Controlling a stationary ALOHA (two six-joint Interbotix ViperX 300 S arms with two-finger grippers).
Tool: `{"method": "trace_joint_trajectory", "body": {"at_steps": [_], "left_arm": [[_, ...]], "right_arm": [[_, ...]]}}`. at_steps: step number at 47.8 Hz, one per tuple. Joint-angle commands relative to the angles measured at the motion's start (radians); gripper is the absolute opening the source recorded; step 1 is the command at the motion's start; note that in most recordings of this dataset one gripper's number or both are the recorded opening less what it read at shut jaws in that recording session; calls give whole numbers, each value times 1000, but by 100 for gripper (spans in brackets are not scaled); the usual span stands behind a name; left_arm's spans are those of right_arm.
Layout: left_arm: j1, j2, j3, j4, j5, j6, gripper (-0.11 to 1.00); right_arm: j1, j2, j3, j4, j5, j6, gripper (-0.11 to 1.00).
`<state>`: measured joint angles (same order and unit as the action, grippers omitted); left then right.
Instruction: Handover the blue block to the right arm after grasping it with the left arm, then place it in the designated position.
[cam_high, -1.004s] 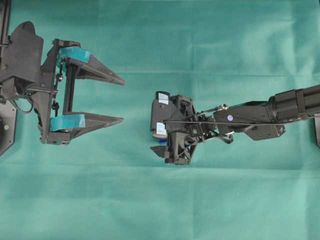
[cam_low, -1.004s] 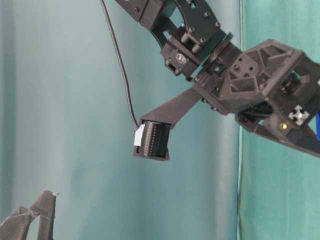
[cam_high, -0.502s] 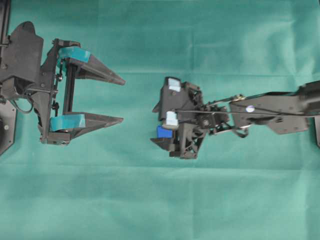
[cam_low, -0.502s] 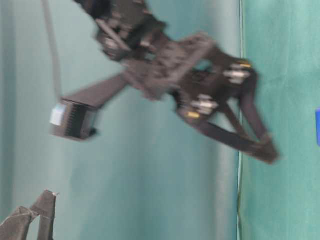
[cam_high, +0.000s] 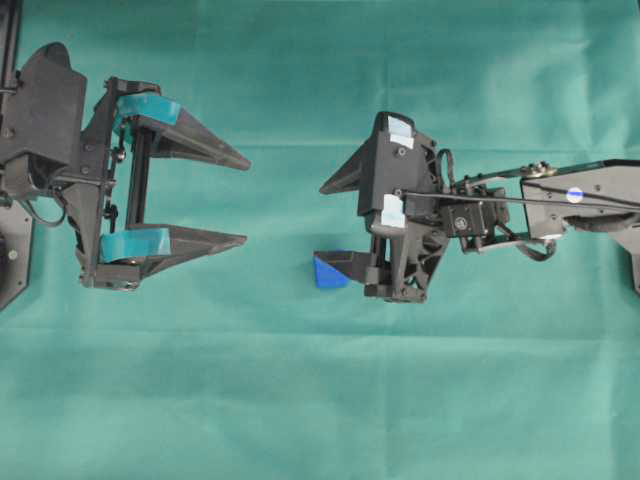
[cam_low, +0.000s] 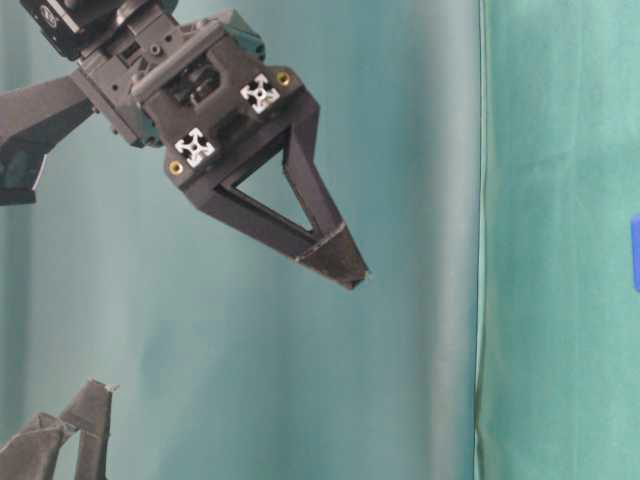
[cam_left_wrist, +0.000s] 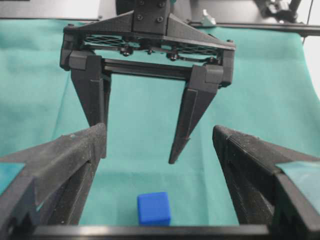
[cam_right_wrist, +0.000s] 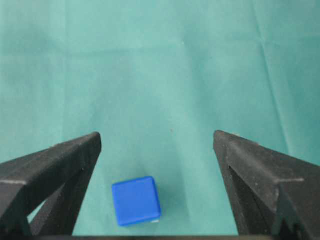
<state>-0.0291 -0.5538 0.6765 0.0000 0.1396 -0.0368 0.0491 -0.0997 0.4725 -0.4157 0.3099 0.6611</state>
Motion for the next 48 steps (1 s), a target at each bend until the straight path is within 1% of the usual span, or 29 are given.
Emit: {"method": "trace_joint_trajectory", "body": {"at_steps": [1,4,9,18,30,38,48], "left_arm": [[3,-6,-17,3,-5,0,100],[3,-6,-17,3,-6,0,100],[5,-6,-15,3,-6,2,100],[3,-6,-15,3,-6,3,100],[3,-6,-15,3,-6,3,100],[3,-6,-15,3,-6,3,100],[3,-6,-15,3,-6,3,100]], "right_arm": [[3,-52,-2,-2,-5,0,94],[3,-81,12,-2,-8,0,94],[3,-135,34,-15,-9,-2,94],[3,-229,72,-67,-14,2,94],[3,-327,112,-115,-54,2,94],[3,-373,137,-127,-67,2,94],[3,-382,143,-143,-81,2,94]]}}
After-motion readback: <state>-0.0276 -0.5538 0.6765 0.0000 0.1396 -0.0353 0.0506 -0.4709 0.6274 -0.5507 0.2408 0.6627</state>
